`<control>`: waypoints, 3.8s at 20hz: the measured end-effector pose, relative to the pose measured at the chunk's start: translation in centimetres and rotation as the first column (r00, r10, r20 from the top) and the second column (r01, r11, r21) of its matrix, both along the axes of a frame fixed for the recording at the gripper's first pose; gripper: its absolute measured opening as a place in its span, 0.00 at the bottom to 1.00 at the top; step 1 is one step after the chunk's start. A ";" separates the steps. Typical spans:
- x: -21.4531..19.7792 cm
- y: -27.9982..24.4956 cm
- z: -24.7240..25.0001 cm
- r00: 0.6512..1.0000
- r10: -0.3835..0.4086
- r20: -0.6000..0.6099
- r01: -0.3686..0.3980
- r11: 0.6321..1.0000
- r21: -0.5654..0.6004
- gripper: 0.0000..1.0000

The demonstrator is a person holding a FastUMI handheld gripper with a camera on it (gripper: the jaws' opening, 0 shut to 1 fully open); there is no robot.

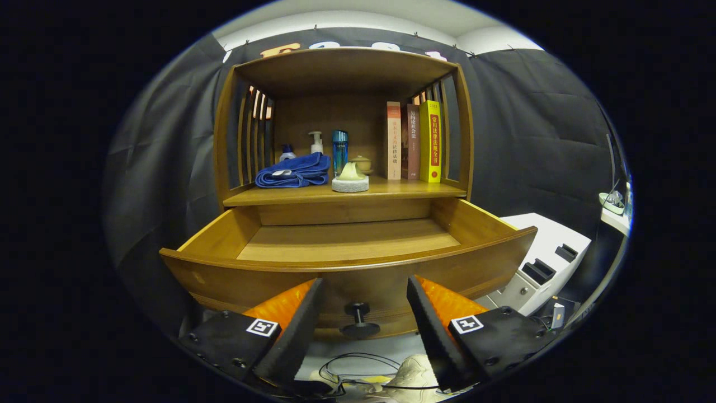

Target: Pull open the drawer, take out the items inside it, and place them on the countertop above the cabinet.

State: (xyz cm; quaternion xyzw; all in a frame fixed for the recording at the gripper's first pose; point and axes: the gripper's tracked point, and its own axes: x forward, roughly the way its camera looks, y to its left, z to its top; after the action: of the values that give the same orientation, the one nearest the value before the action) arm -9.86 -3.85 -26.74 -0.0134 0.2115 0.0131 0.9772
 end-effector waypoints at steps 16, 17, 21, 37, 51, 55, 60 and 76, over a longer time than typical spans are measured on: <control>0.4 1.2 -0.2 1.000 0.023 0.010 -0.023 1.000 0.016 0.96; 0.4 1.2 -0.3 1.000 0.022 0.010 -0.023 0.999 0.023 0.96; 0.3 1.2 -0.2 1.000 0.028 0.010 -0.028 0.999 0.024 0.96; 3.0 1.5 -0.8 1.000 0.010 0.010 -0.010 1.000 0.017 0.96; 7.7 2.1 -1.9 1.000 -0.028 0.008 0.027 0.998 0.050 0.96; 9.1 2.3 -2.3 0.999 -0.041 0.003 0.041 0.998 0.040 0.96; 11.1 2.6 -2.9 0.999 -0.040 -0.010 0.041 0.999 0.010 0.96; 16.3 3.5 -5.7 0.997 -0.052 -0.066 0.045 0.994 -0.103 0.96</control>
State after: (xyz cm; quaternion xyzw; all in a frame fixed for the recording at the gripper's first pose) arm 6.49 -0.39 -32.44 -0.0573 0.2453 -0.0209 0.9675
